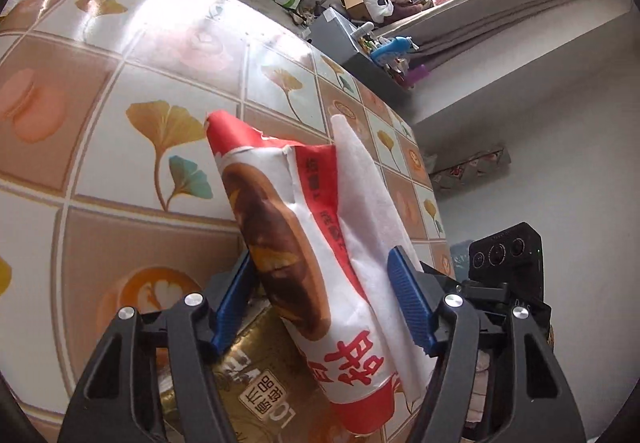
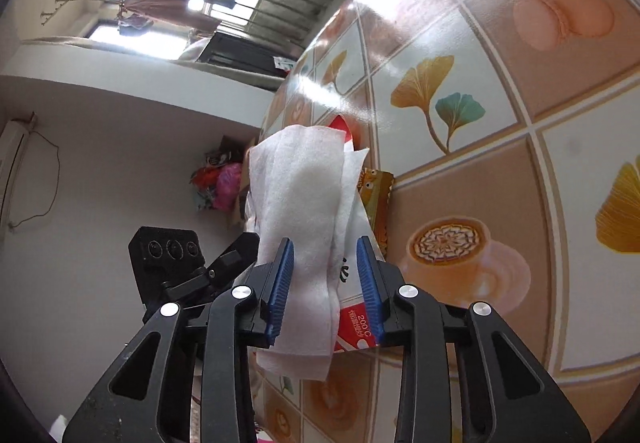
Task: Collect trash
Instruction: 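Grasp the red-white bread bag with the left gripper while the right gripper grasps the white tissue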
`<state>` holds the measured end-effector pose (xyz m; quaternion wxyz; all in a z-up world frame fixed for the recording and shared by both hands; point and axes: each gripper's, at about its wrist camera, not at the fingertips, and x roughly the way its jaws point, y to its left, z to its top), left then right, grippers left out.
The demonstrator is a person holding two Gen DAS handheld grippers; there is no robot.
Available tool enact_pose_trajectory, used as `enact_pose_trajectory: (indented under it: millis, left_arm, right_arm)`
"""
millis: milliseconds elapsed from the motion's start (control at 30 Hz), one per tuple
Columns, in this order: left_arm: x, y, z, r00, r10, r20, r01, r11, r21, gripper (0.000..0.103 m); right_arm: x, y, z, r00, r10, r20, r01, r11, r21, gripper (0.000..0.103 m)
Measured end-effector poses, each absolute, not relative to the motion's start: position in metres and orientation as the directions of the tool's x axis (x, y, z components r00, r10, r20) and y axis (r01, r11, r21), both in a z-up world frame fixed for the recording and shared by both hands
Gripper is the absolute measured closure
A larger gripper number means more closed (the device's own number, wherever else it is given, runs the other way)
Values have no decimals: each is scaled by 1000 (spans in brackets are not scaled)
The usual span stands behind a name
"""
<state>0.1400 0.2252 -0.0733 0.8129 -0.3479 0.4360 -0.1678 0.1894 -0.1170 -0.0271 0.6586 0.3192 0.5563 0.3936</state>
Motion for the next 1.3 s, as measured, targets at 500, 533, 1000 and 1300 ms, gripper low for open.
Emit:
enact_pose_trajectory:
  millis: [500, 533, 1000, 1300]
  left_arm:
    - [133, 75, -73, 306, -793, -527, 192, 593, -782, 41]
    - [132, 71, -70, 310, -787, -533, 204, 603, -771, 41]
    - [112, 147, -21, 590, -535, -605, 146, 807, -572, 39]
    - [107, 141, -24, 568, -586, -578, 177, 773, -609, 45]
  right_arm:
    - [127, -253, -12, 318, 775, -546, -30, 584, 811, 81]
    - [123, -260, -11, 333, 767, -549, -24, 588, 808, 81]
    - [103, -240, 22, 463, 719, -519, -169, 646, 744, 67]
    - [108, -144, 49, 444, 670, -595, -395, 742, 542, 66]
